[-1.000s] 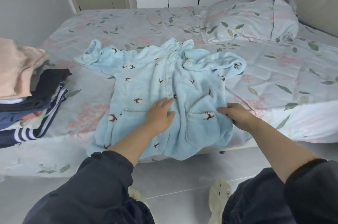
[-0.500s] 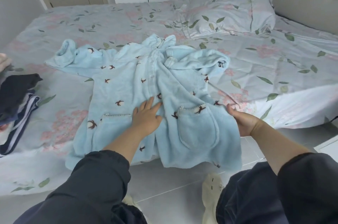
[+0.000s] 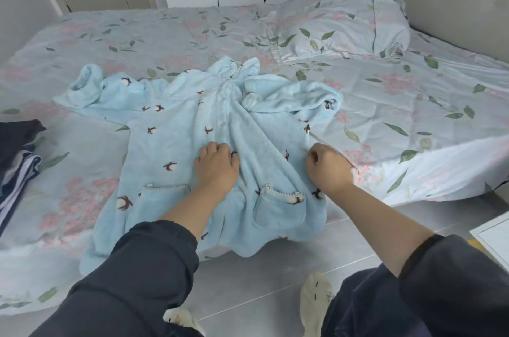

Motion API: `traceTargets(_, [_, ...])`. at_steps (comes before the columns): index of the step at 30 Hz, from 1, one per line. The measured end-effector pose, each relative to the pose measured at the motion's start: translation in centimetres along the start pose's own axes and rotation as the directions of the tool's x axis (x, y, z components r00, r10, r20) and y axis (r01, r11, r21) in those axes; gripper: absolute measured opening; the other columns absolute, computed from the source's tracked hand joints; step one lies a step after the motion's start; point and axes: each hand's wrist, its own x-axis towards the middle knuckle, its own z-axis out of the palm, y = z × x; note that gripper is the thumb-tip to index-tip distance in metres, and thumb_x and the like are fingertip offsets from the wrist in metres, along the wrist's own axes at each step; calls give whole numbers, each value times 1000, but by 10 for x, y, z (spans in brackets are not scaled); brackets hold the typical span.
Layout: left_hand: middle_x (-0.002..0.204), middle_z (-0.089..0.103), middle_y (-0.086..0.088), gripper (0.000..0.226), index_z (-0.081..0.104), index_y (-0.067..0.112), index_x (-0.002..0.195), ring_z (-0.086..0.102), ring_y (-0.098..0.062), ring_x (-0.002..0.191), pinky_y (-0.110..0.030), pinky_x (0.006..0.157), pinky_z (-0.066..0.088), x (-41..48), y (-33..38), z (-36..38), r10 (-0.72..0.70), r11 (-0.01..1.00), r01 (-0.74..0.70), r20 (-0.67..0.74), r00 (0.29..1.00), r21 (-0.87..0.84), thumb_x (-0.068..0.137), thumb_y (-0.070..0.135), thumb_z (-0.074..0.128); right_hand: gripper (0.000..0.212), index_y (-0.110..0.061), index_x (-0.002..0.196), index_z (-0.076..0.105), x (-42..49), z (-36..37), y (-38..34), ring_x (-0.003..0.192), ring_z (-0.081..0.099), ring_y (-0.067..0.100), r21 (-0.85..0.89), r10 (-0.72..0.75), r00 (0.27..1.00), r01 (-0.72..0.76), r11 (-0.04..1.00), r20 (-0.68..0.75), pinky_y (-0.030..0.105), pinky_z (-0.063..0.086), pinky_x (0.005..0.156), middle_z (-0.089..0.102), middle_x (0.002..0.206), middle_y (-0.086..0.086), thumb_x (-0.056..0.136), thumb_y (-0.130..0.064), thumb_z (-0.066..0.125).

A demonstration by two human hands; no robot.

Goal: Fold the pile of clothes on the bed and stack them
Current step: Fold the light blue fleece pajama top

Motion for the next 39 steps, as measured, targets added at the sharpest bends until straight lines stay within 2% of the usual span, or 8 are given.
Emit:
traceTargets(5, [160, 6, -1, 60, 11, 26, 152, 2, -20, 146, -47, 115, 6, 21, 23, 16, 59, 998, -55, 127, 990, -33, 98, 45, 28, 42, -2, 129, 48, 42, 19, -19, 117, 45, 30, -83, -174, 983, 179, 980, 57, 38, 44, 90, 49, 128, 15, 88, -12, 52])
traceTargets(9, [161, -7, 1, 65, -3, 30, 152, -11, -20, 147, -52, 116, -4, 27, 25, 38, 240, 950, -268, 175, 955, 162, 94, 51, 18, 51, -6, 140, 35, 100, 33, -24, 129, 34, 31, -164, -162, 978, 182, 970, 130, 42, 44, 91, 29, 148, 13, 92, -15, 49])
traceTargets(15, [161, -1, -5, 67, 0, 24, 153, -6, -20, 148, -48, 118, -3, 47, 28, 56, 406, 879, -435, 172, 898, 195, 92, 44, 18, 65, -14, 147, 21, 175, 61, -32, 119, 43, 32, -353, -59, 973, 138, 925, 225, 38, 43, 74, 32, 140, 12, 88, -6, 46])
traceTargets(18, [161, 2, -6, 69, 3, 23, 153, -2, -21, 148, -45, 119, 0, 53, 29, 59, 468, 855, -493, 172, 867, 161, 87, 42, 11, 44, -13, 138, 40, 194, 67, -29, 108, 56, 33, -383, 53, 948, 76, 921, 314, 37, 42, 74, 50, 127, 12, 94, -10, 41])
traceTargets(22, [161, 2, -3, 67, 4, 28, 153, -2, -19, 148, -43, 119, 0, 61, 32, 61, 500, 849, -518, 156, 852, 107, 88, 39, 10, 31, -10, 119, 56, 235, 16, 3, 118, 55, 29, 4, 360, 927, -362, 932, 105, 34, 42, 93, 60, 119, 14, 92, -23, 52])
traceTargets(26, [161, 5, 0, 65, 4, 30, 153, 0, -18, 148, -42, 119, 3, 68, 36, 63, 524, 837, -538, 139, 840, 96, 88, 38, 5, 40, -12, 138, 39, 248, -62, 77, 112, 59, 19, 833, 661, 748, -404, 379, 62, 24, 53, 77, 50, 134, 5, 98, -21, 41])
traceTargets(32, [159, 19, 4, 56, 13, 29, 153, 10, -15, 147, -40, 119, 7, 81, 45, 67, 528, 837, -543, 158, 835, 73, 97, 33, 17, 53, -13, 136, 40, 212, -47, 146, 111, 57, 29, 779, 843, 440, -626, 40, 310, 41, 50, 94, 53, 127, 6, 95, -45, 49])
traceTargets(39, [156, 26, 3, 69, 25, 24, 151, 18, -15, 145, -42, 119, 12, 86, 50, 66, 522, 844, -533, 132, 842, 61, 89, 41, 0, 24, -12, 107, 57, 201, -8, 114, 71, 68, 23, 730, 724, 495, -684, -16, 480, 36, 59, 59, 67, 82, 8, 89, -27, 62])
